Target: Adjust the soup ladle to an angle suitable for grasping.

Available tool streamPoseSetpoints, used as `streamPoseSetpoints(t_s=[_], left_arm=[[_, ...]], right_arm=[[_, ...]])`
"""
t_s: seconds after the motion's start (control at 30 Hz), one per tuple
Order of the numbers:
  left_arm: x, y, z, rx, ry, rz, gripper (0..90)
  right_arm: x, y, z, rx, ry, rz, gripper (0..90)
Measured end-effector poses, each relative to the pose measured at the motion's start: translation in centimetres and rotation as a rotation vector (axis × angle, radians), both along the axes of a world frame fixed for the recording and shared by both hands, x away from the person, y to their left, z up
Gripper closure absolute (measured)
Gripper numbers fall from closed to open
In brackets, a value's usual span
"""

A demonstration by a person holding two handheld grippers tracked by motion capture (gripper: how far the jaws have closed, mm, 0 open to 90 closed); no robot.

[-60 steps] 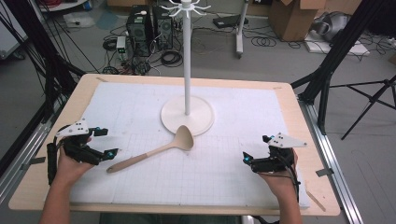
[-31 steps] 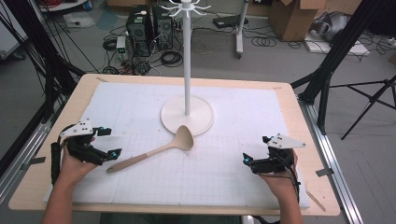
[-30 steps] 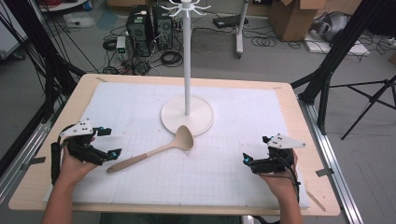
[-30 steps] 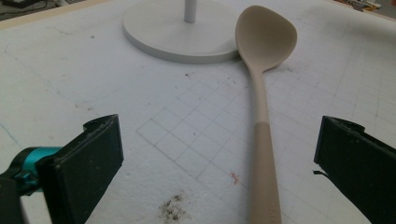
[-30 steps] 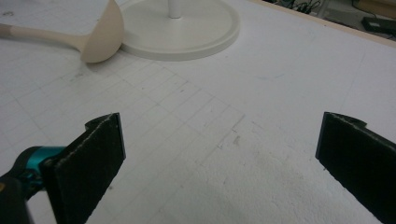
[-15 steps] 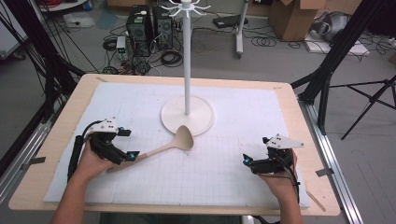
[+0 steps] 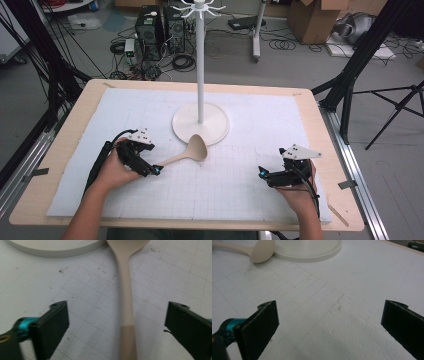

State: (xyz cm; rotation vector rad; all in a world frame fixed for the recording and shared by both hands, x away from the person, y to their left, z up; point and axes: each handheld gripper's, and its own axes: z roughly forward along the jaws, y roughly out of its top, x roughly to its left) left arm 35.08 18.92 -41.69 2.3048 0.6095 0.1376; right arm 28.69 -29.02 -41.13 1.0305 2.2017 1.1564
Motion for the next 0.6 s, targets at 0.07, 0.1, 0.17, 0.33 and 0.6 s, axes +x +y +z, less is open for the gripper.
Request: streamPoseSetpoints(t_s=[0.07,0.1,0.17,0.33,0.6], left_arm=[[0.05,-0.09,0.03,0.011,0.013,-0.02,19.2],[0.12,-0.15,0.13,0.032,0.024,-0.036,21.1],[0.1,-0.21,0.11,0.03,0.03,-0.035,23.0],[-0.04,-0.44,-0.19,0.042,0.057,-0.025,30.8],[0.18,-0.97,-0.51,0.129,0.081,-0.076,45.1]], right_arm=[[0.02,0.01,-0.03,-0.001,0.002,0.002,0.1],[0.02,0.02,-0.05,-0.001,0.005,0.002,0.1],[0.04,0.02,-0.08,-0.003,0.004,0.002,0.1],[0.08,0.11,-0.21,-0.008,0.01,0.006,0.1],[0.12,0.2,-0.32,-0.015,0.015,0.009,0.1]])
